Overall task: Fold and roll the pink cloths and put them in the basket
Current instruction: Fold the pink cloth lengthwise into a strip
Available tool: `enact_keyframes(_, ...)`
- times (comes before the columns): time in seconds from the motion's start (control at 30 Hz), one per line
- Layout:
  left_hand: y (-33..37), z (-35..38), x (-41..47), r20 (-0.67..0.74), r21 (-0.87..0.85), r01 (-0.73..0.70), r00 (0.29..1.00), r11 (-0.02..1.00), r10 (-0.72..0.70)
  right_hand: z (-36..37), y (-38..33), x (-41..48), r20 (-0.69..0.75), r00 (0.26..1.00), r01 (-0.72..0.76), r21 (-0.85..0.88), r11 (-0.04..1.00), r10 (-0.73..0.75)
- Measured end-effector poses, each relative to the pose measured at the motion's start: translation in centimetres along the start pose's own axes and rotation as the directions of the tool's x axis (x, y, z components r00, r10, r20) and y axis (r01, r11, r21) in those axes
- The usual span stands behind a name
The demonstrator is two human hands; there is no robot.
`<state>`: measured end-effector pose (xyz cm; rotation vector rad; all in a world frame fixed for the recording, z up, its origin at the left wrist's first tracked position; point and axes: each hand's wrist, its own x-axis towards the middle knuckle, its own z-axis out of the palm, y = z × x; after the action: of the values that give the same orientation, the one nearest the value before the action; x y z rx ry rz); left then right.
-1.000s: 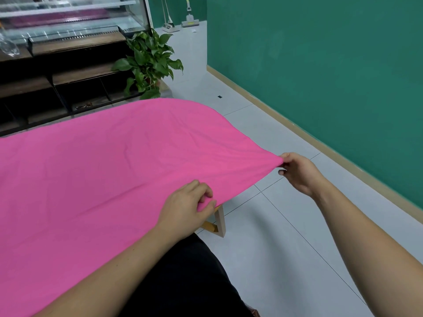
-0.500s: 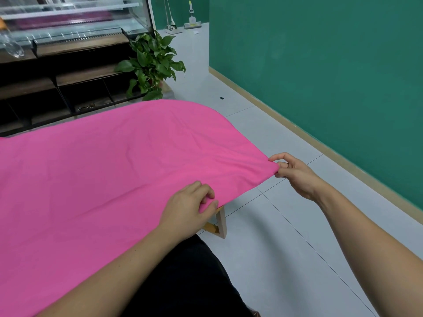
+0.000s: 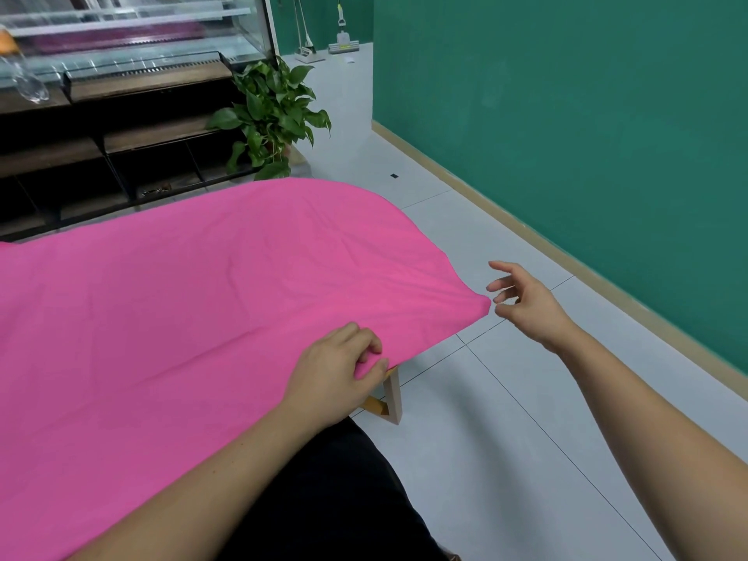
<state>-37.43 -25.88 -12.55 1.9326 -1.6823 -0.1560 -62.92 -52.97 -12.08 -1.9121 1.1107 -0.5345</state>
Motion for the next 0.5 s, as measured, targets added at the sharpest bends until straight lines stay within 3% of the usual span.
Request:
enact_keyframes(0.1,0.0,0.0,0.0,-0.002,-0.001,0.005,1.000,1.000,-0.005,0.9,0.6,-0.6,0.117,0.990,-0.077,0.018,0.997,0.074)
enact_keyframes(0.33,0.1,-0.2,0.0,0.015,-0.005,-0.020,1.000,1.000,0.020,3.3,0.5,-0.4,0.136,0.975,-0.203,0.227,0.952,0.175)
enact_keyframes(0.5,0.1,0.0,0.0,0.045,0.001,-0.056,0.997,0.998,0.056,1.4,0.0,-0.2,0.128,0.987,-0.131,0.345,0.930,0.092)
